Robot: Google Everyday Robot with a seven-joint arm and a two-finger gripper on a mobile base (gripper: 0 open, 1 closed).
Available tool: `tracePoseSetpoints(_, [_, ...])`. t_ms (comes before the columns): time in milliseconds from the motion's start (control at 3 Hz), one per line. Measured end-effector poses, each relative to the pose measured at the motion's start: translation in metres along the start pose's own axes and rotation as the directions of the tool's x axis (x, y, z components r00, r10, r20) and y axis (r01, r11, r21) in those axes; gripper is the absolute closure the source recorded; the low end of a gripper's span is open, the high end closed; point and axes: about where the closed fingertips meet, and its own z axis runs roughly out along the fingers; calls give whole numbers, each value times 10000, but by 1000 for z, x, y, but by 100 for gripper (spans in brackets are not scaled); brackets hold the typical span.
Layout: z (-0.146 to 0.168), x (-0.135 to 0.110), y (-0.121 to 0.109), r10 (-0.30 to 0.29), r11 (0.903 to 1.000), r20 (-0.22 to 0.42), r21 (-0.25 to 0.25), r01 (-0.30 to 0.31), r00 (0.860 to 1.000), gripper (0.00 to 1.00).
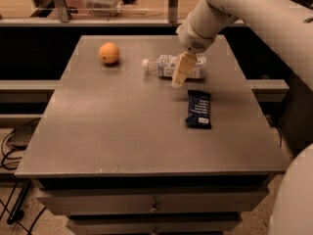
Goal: Knock blue plastic bottle over
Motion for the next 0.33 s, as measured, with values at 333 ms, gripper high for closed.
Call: tracePoseSetpoints(333, [0, 0, 0, 0, 10000, 0, -1, 0, 10000, 0])
